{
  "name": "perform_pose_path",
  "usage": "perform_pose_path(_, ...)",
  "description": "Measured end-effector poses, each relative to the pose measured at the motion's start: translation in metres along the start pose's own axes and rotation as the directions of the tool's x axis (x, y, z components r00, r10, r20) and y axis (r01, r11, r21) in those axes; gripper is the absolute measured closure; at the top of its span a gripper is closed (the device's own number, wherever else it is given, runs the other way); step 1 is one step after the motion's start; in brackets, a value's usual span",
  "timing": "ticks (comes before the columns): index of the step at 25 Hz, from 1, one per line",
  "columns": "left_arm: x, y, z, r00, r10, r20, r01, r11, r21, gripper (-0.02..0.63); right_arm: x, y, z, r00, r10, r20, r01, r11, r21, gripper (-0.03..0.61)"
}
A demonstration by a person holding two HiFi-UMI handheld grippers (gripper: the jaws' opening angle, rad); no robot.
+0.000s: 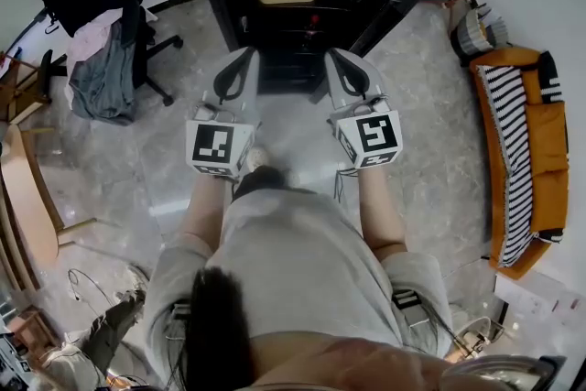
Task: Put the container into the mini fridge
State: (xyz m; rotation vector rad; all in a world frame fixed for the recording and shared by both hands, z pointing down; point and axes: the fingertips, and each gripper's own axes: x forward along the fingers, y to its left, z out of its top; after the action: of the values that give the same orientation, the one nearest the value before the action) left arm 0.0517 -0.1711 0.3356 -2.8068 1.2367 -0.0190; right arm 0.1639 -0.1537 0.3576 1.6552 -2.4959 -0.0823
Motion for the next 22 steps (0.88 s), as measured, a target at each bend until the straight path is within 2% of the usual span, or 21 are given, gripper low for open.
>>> perform_pose_path(13,-0.014,-0.024,0.012,1.000,0.002,0.014,-0.002,1.000,0.013,0.612,-0.040,0.004,0.011,0.997,-0.016,0.073,0.011,0.998,0.065,0.581)
perform_pose_path(22,-0.022,-0.033,0.015,1.000,0.020,0.022,-0.020,1.000,0.008,0.612,-0.055,0.010,0.016,0.995,-0.007,0.101,0.000,0.998,0.071,0.581)
